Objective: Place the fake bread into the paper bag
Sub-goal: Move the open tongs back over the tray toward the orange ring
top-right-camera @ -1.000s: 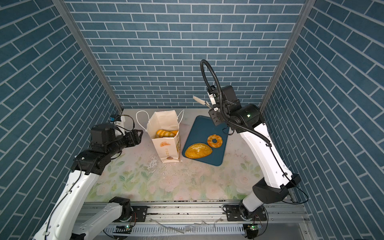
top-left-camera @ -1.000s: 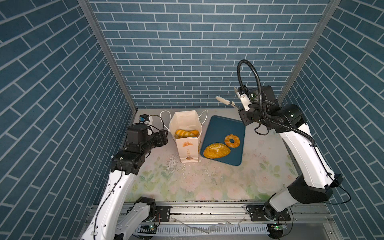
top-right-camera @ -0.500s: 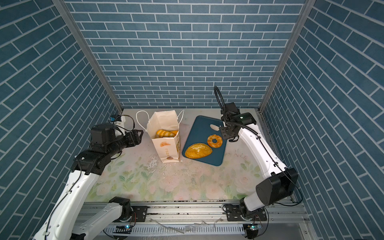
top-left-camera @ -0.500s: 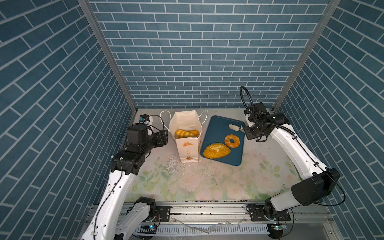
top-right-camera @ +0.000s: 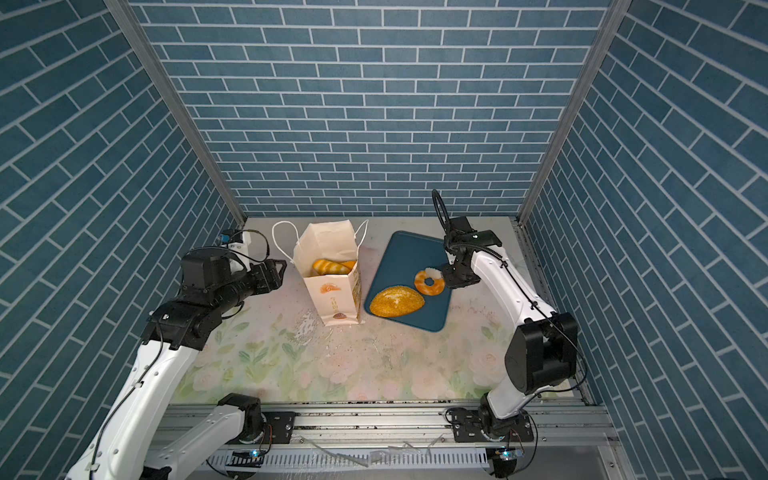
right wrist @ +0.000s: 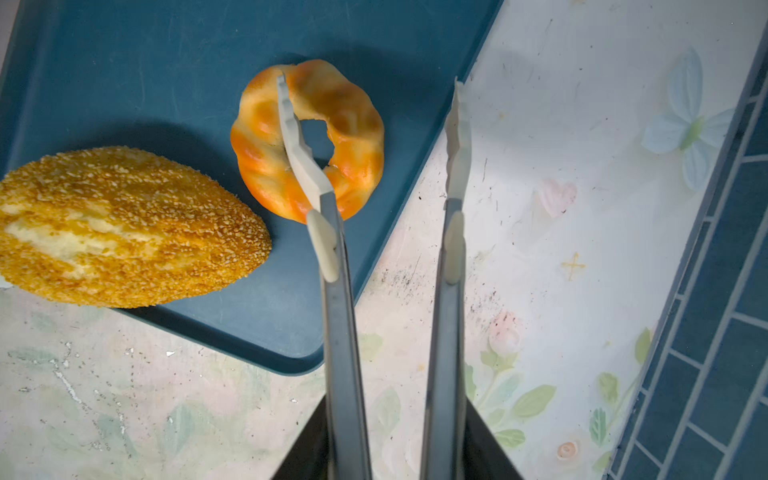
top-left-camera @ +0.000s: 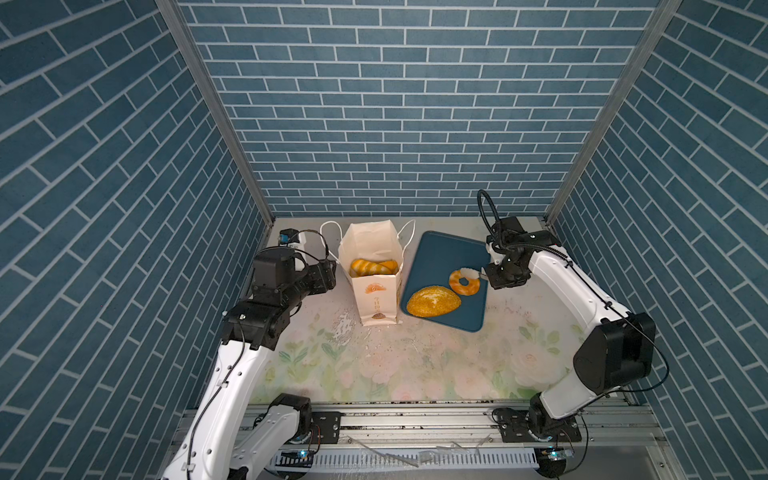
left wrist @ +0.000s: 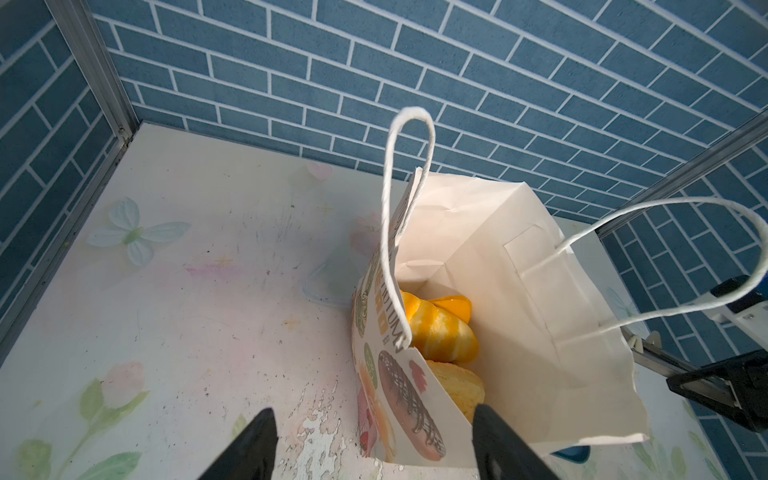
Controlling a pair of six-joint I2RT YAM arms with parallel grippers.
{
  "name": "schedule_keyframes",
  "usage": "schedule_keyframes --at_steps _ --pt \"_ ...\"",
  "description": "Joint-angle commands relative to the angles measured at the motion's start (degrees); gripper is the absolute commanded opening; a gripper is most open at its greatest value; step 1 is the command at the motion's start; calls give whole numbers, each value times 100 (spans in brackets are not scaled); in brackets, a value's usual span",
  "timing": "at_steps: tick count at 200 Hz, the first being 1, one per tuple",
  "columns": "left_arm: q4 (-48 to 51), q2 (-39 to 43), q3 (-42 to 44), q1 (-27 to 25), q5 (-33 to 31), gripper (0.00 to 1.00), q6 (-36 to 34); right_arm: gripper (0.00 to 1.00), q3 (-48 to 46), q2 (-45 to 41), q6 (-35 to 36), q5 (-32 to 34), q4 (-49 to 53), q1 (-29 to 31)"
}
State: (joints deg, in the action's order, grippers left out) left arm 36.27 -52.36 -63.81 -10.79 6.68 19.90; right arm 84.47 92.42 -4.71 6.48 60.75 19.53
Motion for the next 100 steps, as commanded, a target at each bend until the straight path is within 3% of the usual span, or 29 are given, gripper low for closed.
schedule_keyframes --at_steps 1,100 --pt "11 35 9 -11 -18 76 -40 41 31 122 -117 -64 -135 -19" --pt "-62 4 53 -11 -44 76 -13 37 100 485 -45 -143 -50 -19"
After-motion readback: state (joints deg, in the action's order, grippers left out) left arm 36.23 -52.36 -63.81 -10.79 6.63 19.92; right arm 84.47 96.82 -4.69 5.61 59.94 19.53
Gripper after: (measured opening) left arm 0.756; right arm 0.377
